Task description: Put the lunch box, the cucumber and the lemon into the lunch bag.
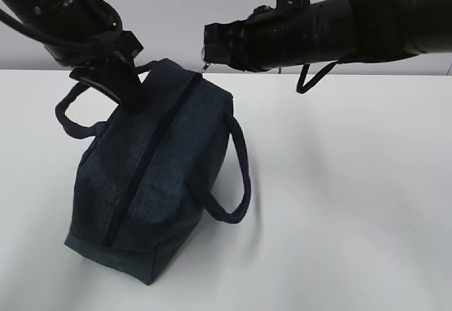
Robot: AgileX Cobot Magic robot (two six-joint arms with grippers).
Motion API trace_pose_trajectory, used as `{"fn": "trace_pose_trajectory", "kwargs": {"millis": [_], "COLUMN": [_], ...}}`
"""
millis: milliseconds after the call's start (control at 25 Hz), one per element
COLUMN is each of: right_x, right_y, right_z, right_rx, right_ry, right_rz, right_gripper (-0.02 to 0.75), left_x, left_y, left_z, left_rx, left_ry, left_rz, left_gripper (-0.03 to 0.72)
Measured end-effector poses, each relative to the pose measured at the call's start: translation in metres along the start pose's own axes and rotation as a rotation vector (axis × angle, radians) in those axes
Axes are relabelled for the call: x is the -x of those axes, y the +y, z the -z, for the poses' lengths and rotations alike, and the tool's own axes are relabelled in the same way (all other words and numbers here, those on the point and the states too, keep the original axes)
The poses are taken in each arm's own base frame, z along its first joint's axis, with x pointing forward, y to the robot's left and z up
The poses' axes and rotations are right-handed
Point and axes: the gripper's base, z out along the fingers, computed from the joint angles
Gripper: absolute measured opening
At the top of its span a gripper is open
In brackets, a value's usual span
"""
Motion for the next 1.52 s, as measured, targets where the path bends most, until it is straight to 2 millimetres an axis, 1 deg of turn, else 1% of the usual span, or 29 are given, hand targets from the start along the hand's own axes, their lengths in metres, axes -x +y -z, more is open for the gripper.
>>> {"fn": "trace_pose_trajectory", "kwargs": {"millis": [120,240,520,720,800,960,1120,1240,1520], "right_x": [0.003,0.005,0.007,0.01,0.01,0.013,0.016,0.018,0.019], "right_y": [-0.007,-0.01,-0.011,-0.013,-0.013,-0.017,-0.027,-0.032,-0.033], "right_z": [0.003,0.004,0.004,0.004,0.005,0.006,0.011,0.014,0.014], "right_rx": [-0.015,-0.022,-0.026,-0.045,-0.047,-0.054,-0.066,-0.068,-0.056], "right_ry": [-0.009,-0.015,-0.036,-0.066,-0.07,-0.078,-0.088,-0.093,-0.092], "right_rz": [-0.006,0.001,0.035,0.046,0.047,0.047,0.036,0.03,0.029], "right_gripper": [0.0,0.0,0.0,0.0,0.0,0.0,0.0,0.0,0.0], "left_x": [0.0,0.0,0.002,0.0,0.0,0.0,0.0,0.0,-0.004], "left_y": [-0.001,-0.002,-0.008,-0.018,-0.025,-0.039,-0.053,-0.059,-0.071], "left_z": [0.0,0.0,0.002,0.017,0.019,0.015,0.014,0.018,0.03], "left_rx": [-0.008,-0.017,-0.08,-0.101,-0.108,-0.127,-0.15,-0.16,-0.187], "left_ry": [0.001,-0.002,-0.03,-0.075,-0.08,-0.074,-0.086,-0.098,-0.136], "left_rz": [-0.001,-0.001,-0.002,-0.019,-0.035,-0.068,-0.092,-0.104,-0.12], "left_gripper": [-0.005,-0.005,-0.006,-0.006,-0.006,-0.006,-0.006,-0.006,-0.006]}}
